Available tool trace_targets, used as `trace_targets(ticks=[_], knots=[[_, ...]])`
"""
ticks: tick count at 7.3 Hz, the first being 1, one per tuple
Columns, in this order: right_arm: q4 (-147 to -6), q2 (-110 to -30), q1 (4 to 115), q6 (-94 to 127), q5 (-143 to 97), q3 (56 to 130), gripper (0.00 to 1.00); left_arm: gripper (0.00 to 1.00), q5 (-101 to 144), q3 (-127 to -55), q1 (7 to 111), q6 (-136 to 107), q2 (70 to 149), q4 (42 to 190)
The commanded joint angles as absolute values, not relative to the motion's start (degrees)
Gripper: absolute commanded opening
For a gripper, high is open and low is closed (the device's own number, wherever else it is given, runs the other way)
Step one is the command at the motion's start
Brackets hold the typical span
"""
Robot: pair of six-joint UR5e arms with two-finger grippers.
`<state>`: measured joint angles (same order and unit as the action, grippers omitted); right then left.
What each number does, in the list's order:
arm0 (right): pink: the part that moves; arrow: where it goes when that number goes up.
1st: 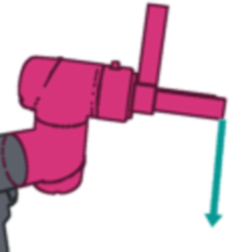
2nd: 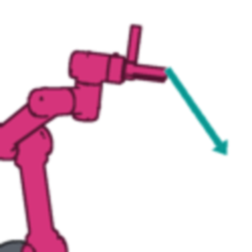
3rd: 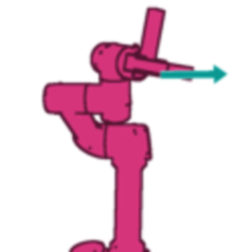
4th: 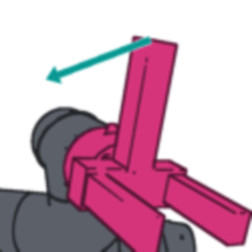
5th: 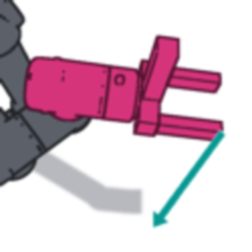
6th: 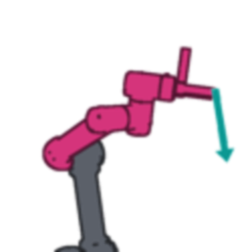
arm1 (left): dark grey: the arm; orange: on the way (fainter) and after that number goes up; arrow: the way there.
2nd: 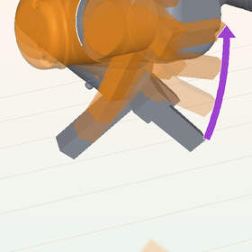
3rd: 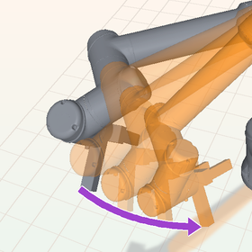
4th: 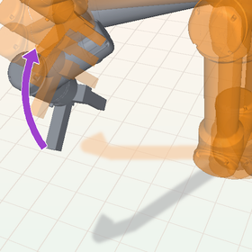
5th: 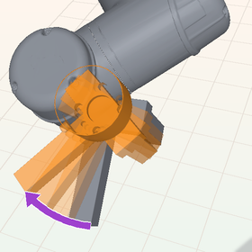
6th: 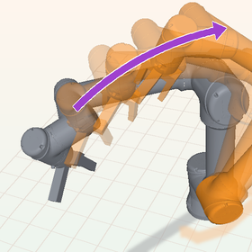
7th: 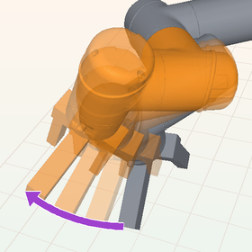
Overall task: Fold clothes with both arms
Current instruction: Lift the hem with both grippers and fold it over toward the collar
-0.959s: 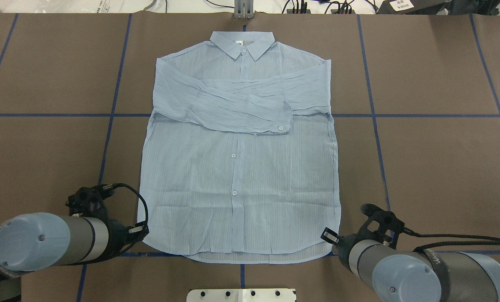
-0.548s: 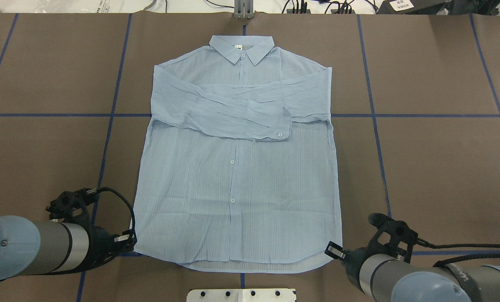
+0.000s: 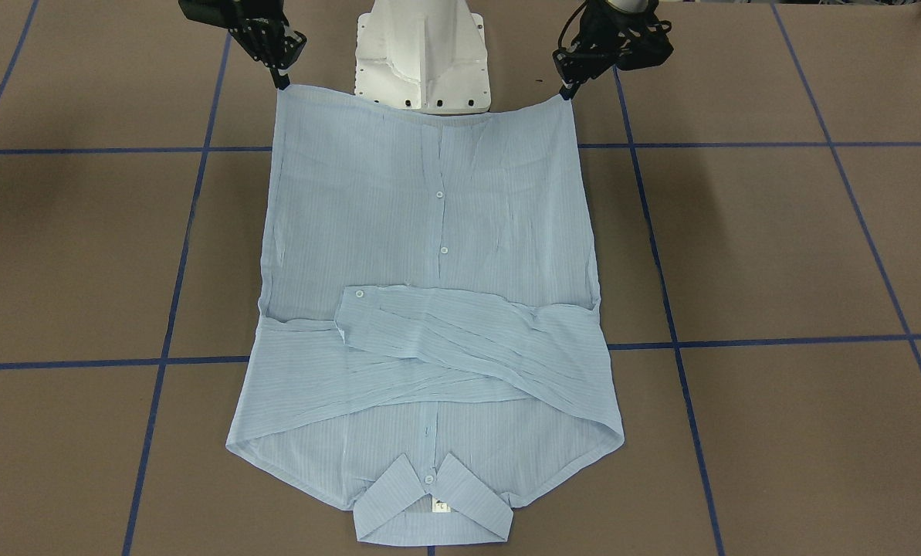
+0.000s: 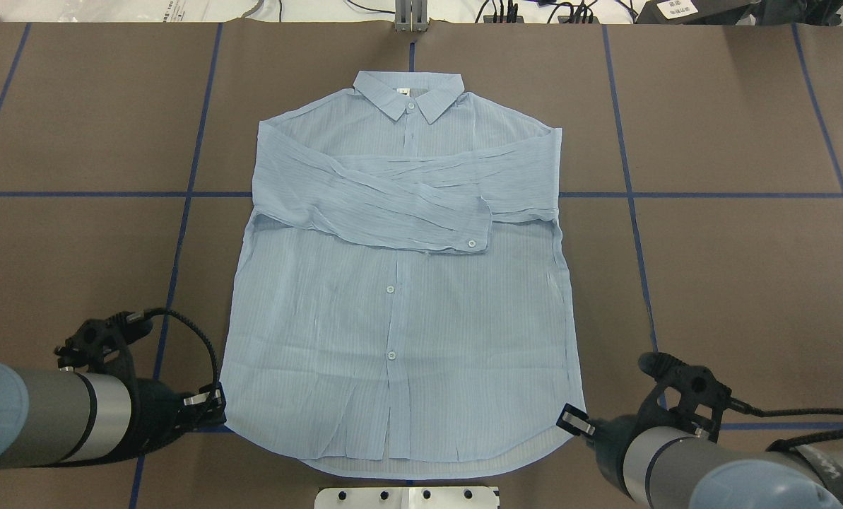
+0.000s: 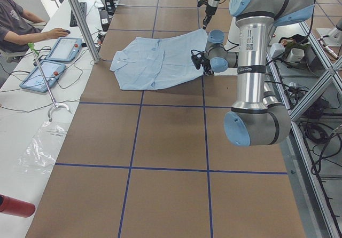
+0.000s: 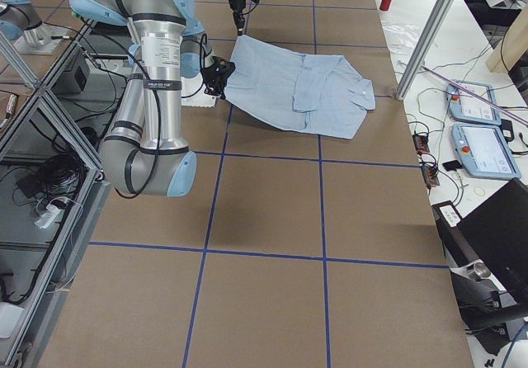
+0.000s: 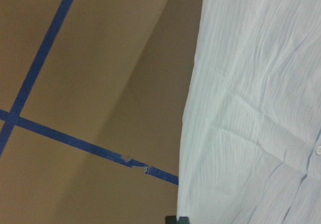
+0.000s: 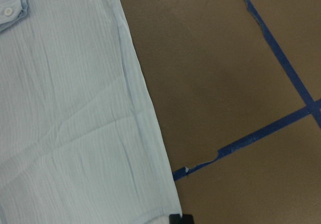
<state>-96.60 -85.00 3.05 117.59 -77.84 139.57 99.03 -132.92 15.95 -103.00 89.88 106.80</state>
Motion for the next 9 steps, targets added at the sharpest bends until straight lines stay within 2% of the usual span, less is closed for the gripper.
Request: trace_targets(ticks=[1, 2, 5, 7, 9], knots=[[-97.0, -77.6, 13.5, 117.3, -78.1, 137.6, 0.00, 0.00, 101.1, -127.8, 28.6, -91.1, 97.9, 104.4], [-98.7, -75.3, 19.2, 117.2, -79.1, 136.8, 0.00, 0.00, 103.0, -121.0, 36.4, -86.0, 105.0, 103.7], [-99.7, -69.2, 37.1, 108.1, -87.9, 127.6, 0.00, 0.00, 108.7, -107.0, 49.2, -80.7, 113.4, 104.5], [-99.4, -62.4, 42.8, 104.3, -88.2, 116.3, 0.00, 0.00, 111.7, -98.7, 52.3, -80.7, 118.4, 106.6], [-95.4, -57.0, 44.6, 100.7, -88.1, 102.5, 0.00, 0.00, 111.5, -84.8, 53.3, -80.9, 122.7, 117.4]])
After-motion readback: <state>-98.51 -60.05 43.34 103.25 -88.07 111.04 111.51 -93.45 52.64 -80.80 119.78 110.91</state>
